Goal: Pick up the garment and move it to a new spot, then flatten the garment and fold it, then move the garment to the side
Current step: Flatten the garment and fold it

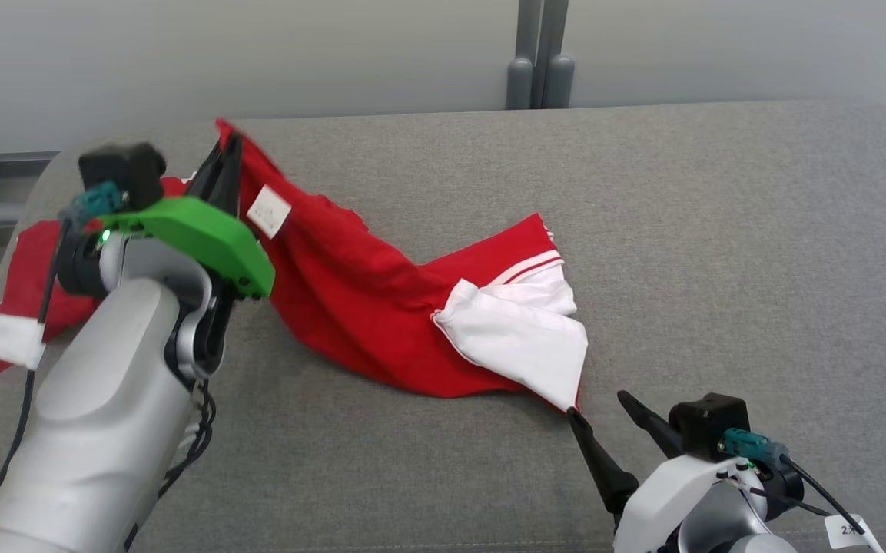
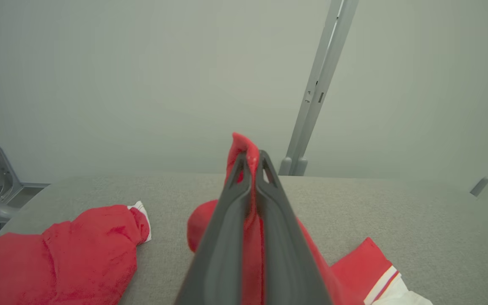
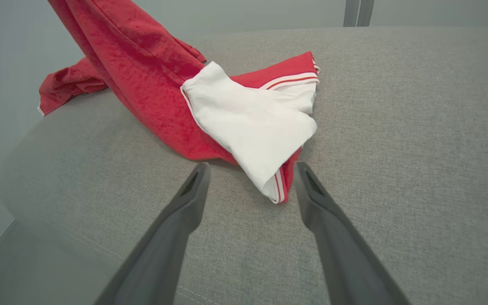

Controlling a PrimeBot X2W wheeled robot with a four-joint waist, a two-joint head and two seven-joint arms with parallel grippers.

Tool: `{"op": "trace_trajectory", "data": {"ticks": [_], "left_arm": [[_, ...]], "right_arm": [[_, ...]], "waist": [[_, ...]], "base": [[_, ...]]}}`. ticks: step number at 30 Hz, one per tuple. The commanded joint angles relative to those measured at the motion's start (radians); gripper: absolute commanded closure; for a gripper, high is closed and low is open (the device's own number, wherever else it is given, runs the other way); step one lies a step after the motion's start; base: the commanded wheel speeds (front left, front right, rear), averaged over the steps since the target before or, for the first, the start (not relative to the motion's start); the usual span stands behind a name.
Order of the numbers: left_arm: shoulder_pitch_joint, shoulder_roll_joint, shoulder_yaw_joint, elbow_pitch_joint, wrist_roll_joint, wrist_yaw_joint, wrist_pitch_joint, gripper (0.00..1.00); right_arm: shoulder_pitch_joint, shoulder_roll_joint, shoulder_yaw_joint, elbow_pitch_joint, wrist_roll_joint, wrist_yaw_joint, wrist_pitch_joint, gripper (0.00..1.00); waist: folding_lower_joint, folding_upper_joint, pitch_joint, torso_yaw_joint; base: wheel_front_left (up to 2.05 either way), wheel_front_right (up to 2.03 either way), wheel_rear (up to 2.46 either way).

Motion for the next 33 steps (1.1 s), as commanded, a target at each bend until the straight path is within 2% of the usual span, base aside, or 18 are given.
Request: {"op": "trace_trajectory", "data": {"ticks": [1, 6, 12, 18, 19, 20, 27, 33], "left_arm": [[0.051, 0.022, 0.006, 0.0, -0.01, 0.016, 0.001, 1.0], [0.167, 0.075, 0.032, -0.024, -0.044, 0.053, 0.01, 1.0], [0.347, 0.147, 0.033, -0.056, -0.088, 0.13, 0.095, 1.0], [0.448, 0.17, 0.028, -0.07, -0.119, 0.166, 0.153, 1.0], [0.459, 0.172, 0.028, -0.071, -0.12, 0.171, 0.155, 0.62], [0.466, 0.174, 0.028, -0.07, -0.12, 0.178, 0.158, 0.0], [0.516, 0.187, 0.023, -0.076, -0.124, 0.201, 0.16, 0.0], [0.544, 0.195, 0.047, -0.099, -0.117, 0.2, 0.078, 0.0]], "right_arm": [[0.009, -0.004, -0.005, -0.003, 0.001, 0.0, 0.0, 0.0], [0.015, -0.004, -0.006, -0.005, 0.004, 0.0, 0.005, 0.0], [0.024, -0.004, 0.01, 0.0, 0.014, 0.0, 0.013, 0.0], [0.027, -0.004, 0.017, -0.005, 0.013, 0.0, 0.019, 0.0], [0.028, -0.004, 0.017, -0.005, 0.011, 0.0, 0.02, 0.0], [0.029, -0.004, 0.018, -0.005, 0.01, 0.0, 0.022, 0.0], [0.034, -0.004, 0.015, -0.008, 0.006, 0.0, 0.026, 0.0], [0.043, -0.004, -0.005, -0.012, 0.001, 0.0, 0.032, 0.0]], "waist": [[0.0, 0.0, -0.003, 0.021], [0.0, 0.0, -0.013, 0.052], [0.0, 0.0, -0.045, 0.087], [0.0, 0.0, -0.061, 0.087], [0.0, 0.0, -0.062, 0.086], [0.0, 0.0, -0.063, 0.084], [0.0, 0.0, -0.07, 0.065], [0.0, 0.0, -0.078, 0.059]], "base": [[0.0, 0.0, 0.0], [0.0, 0.0, 0.0], [0.0, 0.0, 0.0], [0.0, 0.0, 0.0], [0.0, 0.0, 0.0], [0.0, 0.0, 0.0], [0.0, 0.0, 0.0], [0.0, 0.0, 0.0]]}}
